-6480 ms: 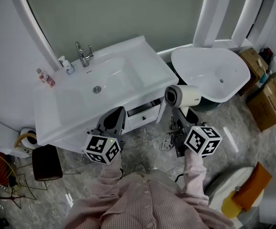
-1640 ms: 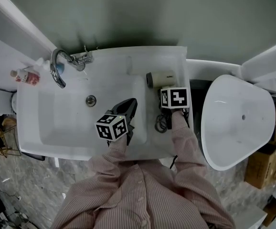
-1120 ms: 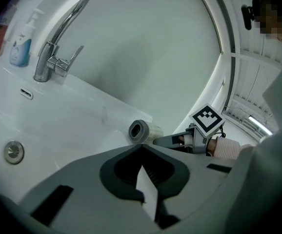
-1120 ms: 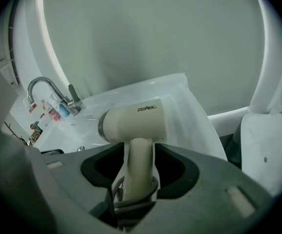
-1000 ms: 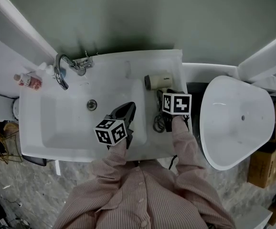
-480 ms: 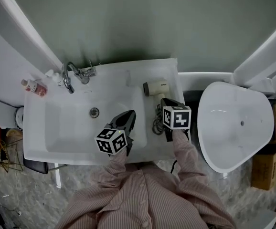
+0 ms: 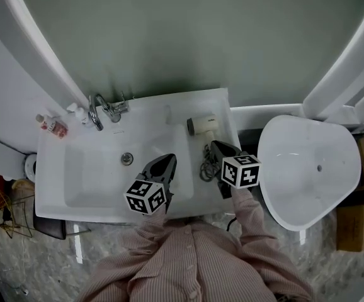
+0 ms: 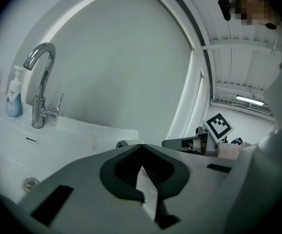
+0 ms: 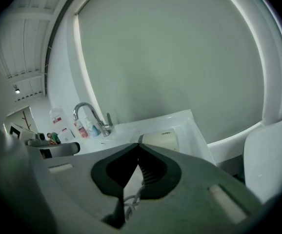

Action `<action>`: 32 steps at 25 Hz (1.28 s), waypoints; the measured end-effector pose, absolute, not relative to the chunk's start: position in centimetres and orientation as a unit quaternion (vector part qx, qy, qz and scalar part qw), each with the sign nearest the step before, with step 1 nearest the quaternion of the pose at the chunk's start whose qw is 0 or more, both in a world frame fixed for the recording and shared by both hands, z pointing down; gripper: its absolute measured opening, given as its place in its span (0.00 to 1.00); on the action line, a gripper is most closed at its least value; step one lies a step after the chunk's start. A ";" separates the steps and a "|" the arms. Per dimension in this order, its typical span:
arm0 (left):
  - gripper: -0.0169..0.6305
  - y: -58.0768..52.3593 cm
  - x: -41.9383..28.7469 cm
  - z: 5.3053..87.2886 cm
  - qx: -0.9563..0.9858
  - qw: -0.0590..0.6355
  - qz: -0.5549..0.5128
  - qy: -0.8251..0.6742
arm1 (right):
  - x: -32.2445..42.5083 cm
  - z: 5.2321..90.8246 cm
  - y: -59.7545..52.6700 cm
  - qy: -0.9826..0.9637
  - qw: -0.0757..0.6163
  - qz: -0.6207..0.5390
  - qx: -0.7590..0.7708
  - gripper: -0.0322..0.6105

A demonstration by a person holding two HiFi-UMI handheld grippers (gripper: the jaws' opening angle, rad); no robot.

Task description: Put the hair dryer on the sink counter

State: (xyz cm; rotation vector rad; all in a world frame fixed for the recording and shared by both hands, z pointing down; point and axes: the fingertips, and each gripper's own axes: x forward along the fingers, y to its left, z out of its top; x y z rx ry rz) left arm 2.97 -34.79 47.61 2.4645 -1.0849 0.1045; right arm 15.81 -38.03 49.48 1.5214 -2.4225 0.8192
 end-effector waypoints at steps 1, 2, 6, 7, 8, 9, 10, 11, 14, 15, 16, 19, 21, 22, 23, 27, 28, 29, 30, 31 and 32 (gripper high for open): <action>0.02 -34.6 2.8 47.2 0.892 0.215 0.037 -0.395 | 15.8 48.9 -37.7 -0.817 0.066 0.271 0.505 0.06; 0.02 -34.4 2.7 46.8 0.893 0.209 0.035 -0.398 | 15.8 48.3 -37.4 -0.822 0.050 0.268 0.501 0.06; 0.02 -33.7 1.9 45.4 0.894 0.186 0.030 -0.406 | 15.8 46.1 -36.2 -0.836 0.000 0.247 0.491 0.06; 0.02 -33.6 1.8 45.1 0.895 0.182 0.027 -0.407 | 15.8 45.6 -35.9 -0.838 -0.011 0.245 0.488 0.06; 0.02 -33.5 1.7 44.8 0.895 0.179 0.024 -0.408 | 15.9 45.1 -35.7 -0.839 -0.021 0.244 0.486 0.06; 0.02 -33.4 1.5 44.4 0.895 0.176 0.021 -0.409 | 16.0 44.7 -35.5 -0.840 -0.031 0.244 0.484 0.06; 0.02 -33.3 1.3 44.1 0.895 0.173 0.019 -0.411 | 16.1 44.3 -35.3 -0.840 -0.040 0.241 0.484 0.06; 0.02 -33.2 1.1 43.9 0.895 0.169 0.017 -0.413 | 16.2 44.0 -35.1 -0.841 -0.046 0.236 0.484 0.06; 0.02 -32.9 0.5 43.0 0.894 0.156 0.010 -0.420 | 16.6 42.8 -34.4 -0.846 -0.059 0.210 0.487 0.06; 0.02 -32.8 0.4 42.7 0.893 0.151 0.009 -0.423 | 16.7 42.4 -34.2 -0.848 -0.060 0.202 0.487 0.06; 0.02 -32.7 0.2 42.4 0.893 0.146 0.010 -0.426 | 16.8 42.1 -34.0 -0.849 -0.061 0.196 0.487 0.06; 0.02 -32.6 -0.3 41.6 0.891 0.135 0.006 -0.433 | 17.2 41.0 -33.4 -0.849 -0.068 0.183 0.491 0.06; 0.02 -32.7 -0.7 41.0 0.890 0.129 0.001 -0.437 | 17.5 40.3 -33.2 -0.849 -0.071 0.171 0.496 0.06; 0.02 -32.7 -1.0 40.8 0.889 0.125 0.000 -0.440 | 17.6 39.9 -33.1 -0.848 -0.073 0.166 0.497 0.06; 0.02 -32.7 -1.2 40.5 0.888 0.121 -0.002 -0.443 | 17.7 39.5 -33.0 -0.848 -0.075 0.162 0.499 0.06; 0.02 -32.5 -2.0 39.8 0.883 0.110 -0.008 -0.455 | 18.2 38.5 -32.7 -0.846 -0.076 0.145 0.508 0.06; 0.02 -32.5 -2.1 39.8 0.882 0.109 -0.009 -0.458 | 18.3 38.5 -32.6 -0.845 -0.075 0.142 0.510 0.06; 0.02 -32.5 -2.3 39.8 0.881 0.108 -0.010 -0.460 | 18.3 38.5 -32.6 -0.845 -0.073 0.140 0.512 0.06; 0.02 -32.5 -2.4 39.8 0.881 0.108 -0.010 -0.461 | 18.3 38.5 -32.5 -0.844 -0.072 0.138 0.513 0.06; 0.02 -32.5 -2.5 39.7 0.880 0.107 -0.011 -0.462 | 18.3 38.5 -32.5 -0.844 -0.070 0.136 0.515 0.06; 0.02 -32.5 -2.5 39.7 0.880 0.106 -0.011 -0.463 | 18.4 38.5 -32.4 -0.843 -0.070 0.135 0.516 0.06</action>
